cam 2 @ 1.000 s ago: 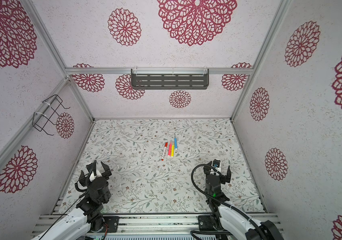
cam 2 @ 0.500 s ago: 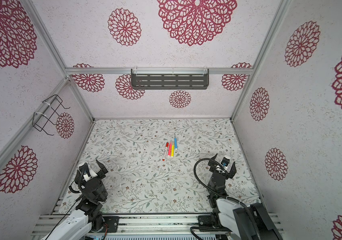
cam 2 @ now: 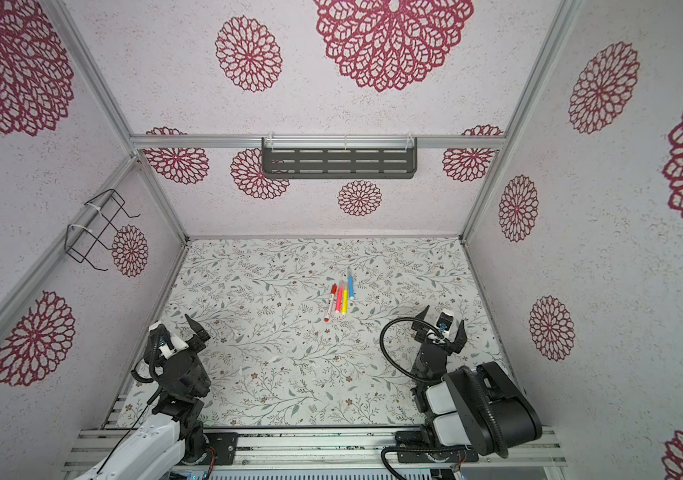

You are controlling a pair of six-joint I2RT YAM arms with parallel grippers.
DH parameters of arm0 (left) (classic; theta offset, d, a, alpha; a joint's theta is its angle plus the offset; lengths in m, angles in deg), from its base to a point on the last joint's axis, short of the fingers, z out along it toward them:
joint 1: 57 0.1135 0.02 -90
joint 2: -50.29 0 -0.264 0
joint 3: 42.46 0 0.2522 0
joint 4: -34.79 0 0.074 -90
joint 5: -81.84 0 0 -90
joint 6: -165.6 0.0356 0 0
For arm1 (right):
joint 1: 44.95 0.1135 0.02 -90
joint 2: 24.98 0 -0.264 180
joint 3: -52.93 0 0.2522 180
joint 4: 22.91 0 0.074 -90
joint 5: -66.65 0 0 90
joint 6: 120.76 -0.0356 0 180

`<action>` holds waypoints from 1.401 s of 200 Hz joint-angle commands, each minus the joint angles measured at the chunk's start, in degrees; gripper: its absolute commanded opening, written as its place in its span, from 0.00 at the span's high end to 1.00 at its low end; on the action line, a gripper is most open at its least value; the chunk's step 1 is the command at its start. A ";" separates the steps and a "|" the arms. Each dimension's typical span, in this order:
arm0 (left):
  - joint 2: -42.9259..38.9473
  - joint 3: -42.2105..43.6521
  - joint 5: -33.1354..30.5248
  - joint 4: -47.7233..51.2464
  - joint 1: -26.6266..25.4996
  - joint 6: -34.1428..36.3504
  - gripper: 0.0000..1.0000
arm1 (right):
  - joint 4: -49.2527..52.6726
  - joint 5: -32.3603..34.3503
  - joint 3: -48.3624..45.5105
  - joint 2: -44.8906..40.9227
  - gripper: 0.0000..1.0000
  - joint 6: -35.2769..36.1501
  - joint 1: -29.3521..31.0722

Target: Insert the pens into the pen caps

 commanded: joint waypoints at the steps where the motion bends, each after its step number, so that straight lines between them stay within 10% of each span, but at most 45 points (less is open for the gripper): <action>1: 2.72 1.98 2.39 -6.19 1.57 0.22 0.01 | -7.43 -0.80 -3.48 0.06 0.01 0.65 -0.78; 123: 33.71 -0.51 7.93 -38.26 4.14 4.80 0.01 | -7.54 -15.63 1.16 10.20 0.01 2.60 -5.65; 280: 51.06 -10.23 22.36 -38.41 8.31 7.34 0.01 | -7.54 -19.29 2.67 13.30 0.01 5.27 -4.89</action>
